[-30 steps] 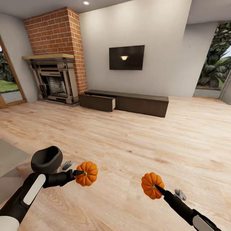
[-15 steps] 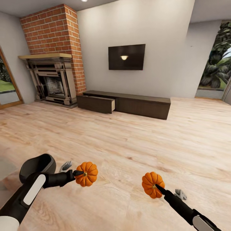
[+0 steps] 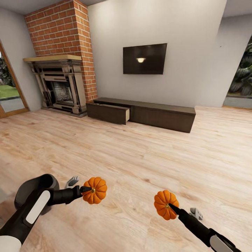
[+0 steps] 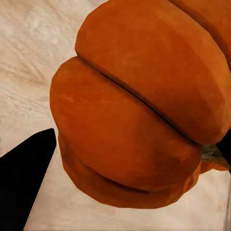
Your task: Place each of the two pumpkins and all three candles from the living room inside a cabinet in the living room (use any cabinet), then make sure every cabinet is closed, and position the cauldron so it is next to a table in the living room.
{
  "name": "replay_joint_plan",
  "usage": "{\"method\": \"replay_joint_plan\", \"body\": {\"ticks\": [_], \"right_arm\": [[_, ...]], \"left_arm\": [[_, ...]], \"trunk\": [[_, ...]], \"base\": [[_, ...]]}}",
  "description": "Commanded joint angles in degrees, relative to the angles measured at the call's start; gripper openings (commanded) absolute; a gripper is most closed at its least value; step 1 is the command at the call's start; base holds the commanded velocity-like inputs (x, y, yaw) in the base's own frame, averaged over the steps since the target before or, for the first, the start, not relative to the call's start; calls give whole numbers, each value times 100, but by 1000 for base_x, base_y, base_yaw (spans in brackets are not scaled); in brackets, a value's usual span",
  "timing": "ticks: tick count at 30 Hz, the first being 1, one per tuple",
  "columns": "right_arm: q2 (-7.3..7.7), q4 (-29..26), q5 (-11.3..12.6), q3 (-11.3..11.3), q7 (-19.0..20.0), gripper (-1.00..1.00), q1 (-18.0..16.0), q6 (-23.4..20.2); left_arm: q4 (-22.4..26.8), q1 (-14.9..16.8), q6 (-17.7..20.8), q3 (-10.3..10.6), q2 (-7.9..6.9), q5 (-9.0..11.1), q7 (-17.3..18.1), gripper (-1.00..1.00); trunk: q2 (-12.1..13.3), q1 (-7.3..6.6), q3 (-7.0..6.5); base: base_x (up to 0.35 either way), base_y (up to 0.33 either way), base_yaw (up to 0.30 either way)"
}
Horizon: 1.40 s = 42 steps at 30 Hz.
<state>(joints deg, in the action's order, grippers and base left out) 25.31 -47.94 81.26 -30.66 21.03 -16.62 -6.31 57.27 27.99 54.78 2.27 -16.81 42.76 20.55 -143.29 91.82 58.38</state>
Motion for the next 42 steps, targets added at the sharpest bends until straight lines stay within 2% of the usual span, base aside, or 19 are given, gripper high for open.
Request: {"method": "replay_joint_plan", "body": {"ticks": [1,24,42], "right_arm": [[7,-4,75,-11,14,-100,-8,-38],[13,0,76,-19,24,-100,-8,23],[6,2,75,-19,24,-100,-8,24]], "left_arm": [[4,5,21,7,-1,47,27,-100],[19,5,24,18,38,32,36,-100],[21,5,24,19,35,30,32,-100]], "trunk": [[-3,2,14],[-3,2,68],[-3,2,118]], "base": [[323,0,19],[323,-109,-14],[323,-8,-82]]}}
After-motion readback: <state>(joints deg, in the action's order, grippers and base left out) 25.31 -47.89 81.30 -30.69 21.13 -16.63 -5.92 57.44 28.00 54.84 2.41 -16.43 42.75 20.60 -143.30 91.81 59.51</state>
